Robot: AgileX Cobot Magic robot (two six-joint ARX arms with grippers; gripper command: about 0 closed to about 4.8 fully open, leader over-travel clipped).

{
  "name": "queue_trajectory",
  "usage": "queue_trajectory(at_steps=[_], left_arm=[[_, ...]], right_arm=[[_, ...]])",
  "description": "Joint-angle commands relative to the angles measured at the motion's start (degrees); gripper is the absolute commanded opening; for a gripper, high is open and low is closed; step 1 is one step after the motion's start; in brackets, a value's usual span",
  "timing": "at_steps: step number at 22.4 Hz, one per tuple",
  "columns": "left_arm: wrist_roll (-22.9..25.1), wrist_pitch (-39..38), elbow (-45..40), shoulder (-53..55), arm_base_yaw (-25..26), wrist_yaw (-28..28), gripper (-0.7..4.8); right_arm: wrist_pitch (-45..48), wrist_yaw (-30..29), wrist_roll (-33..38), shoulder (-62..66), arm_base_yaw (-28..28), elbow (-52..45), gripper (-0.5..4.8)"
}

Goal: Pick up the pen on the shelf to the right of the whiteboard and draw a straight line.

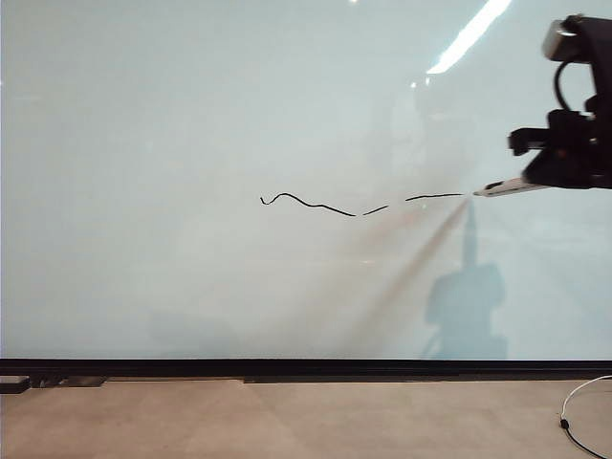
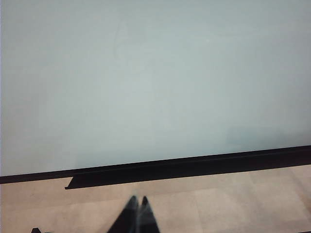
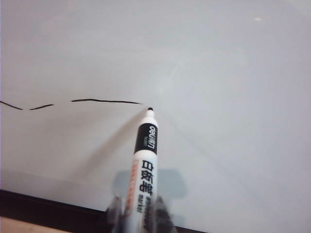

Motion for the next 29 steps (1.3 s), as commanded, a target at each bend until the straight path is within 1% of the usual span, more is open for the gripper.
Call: queue_trajectory(at_steps=[1, 8, 12, 14, 21, 23, 25, 27, 29], left_arm=[[0.0, 0.7, 0.2, 0.0, 0.0, 0.2, -0.05], [0.0, 0.7, 0.2, 0.0, 0.0, 0.2, -0.05], [0.0, 0.7, 0.2, 0.0, 0.0, 0.2, -0.05], [0.0, 0.7, 0.2, 0.0, 0.0, 0.2, -0.05], [0.0, 0.7, 0.2, 0.0, 0.0, 0.2, -0.05], [0.0, 0.7, 0.2, 0.0, 0.0, 0.2, -0.05], [0.0, 0.7, 0.2, 0.0, 0.0, 0.2, -0.05], [0.0, 0.7, 0.2, 0.0, 0.0, 0.2, -0.05], [0.0, 0.7, 0.2, 0.0, 0.0, 0.2, -0.05]], right_arm=[[-0.6, 0.1, -0.4, -1.8, -1.5, -0.4, -0.05], [-2.4, -0.3, -1.2, -4.0, -2.1, -0.8, -0.05], [-4.4, 0.0, -1.2, -9.0, -2.1, -2.4, -0.05], [-6.6, 0.1, -1.3, -12.6, -2.1, -3.0, -0.05], [-20.6, 3.3, -4.3, -25.4, -2.4, -3.2, -0.05], [-21.0, 1.8, -4.7, -30.1, -4.0, -5.1, -0.05], [-21.3, 1.3, -2.9, -34.6, -6.2, -7.7, -0.05], [-22.6, -0.3, -2.5, -39.1, -8.2, -10.0, -0.05], [-23.1, -0.4, -2.8, -41.6, -8.9, -10.8, -0.05]])
